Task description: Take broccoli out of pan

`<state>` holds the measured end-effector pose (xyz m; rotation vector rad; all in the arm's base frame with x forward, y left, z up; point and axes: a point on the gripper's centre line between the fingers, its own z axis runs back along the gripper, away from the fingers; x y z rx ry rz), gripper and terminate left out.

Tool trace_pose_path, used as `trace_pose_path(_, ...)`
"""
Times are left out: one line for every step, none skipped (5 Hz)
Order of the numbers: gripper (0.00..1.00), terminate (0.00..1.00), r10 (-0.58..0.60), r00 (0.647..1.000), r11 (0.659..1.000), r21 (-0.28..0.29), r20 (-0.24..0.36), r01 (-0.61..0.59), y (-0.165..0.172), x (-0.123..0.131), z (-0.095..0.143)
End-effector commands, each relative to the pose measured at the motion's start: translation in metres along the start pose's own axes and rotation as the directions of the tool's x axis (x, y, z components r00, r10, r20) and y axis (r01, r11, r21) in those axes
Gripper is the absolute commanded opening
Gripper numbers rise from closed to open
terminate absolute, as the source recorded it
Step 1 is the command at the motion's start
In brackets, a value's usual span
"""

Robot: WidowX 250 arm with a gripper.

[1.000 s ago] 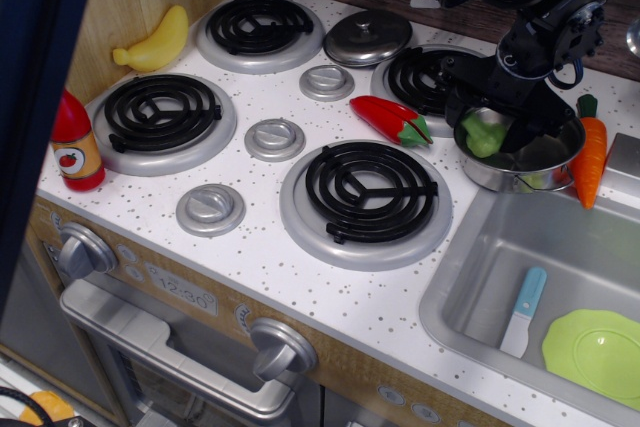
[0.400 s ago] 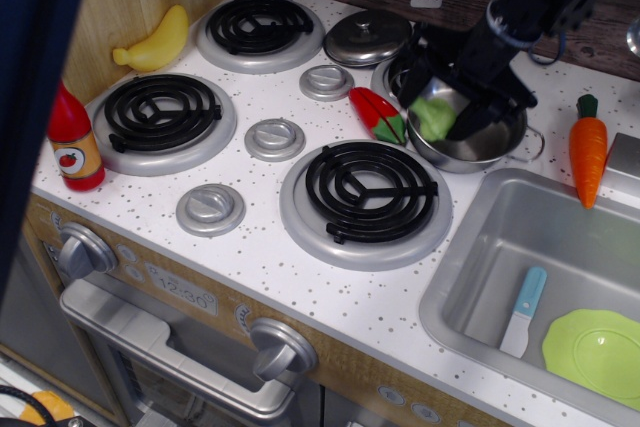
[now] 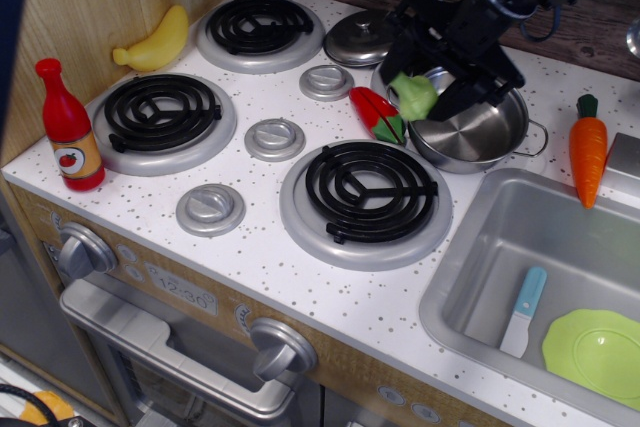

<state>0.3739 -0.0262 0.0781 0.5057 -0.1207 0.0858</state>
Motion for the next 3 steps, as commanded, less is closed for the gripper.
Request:
trace_pose_path(0.00,0.00,0.035,0.998,0.997,-0.077,0.060,-0.031,0.035,-0.008,-0.002)
trace_pose_path(0.00,0.00,0.035,0.995,0.993,-0.111,0.090,-0.025,0.028,-0.021,-0.023)
trace_pose_path(1.00,1.00,0.043,0.992,0.989,-0.148,0.120,-0.025,0.018,-0.024,-0.030)
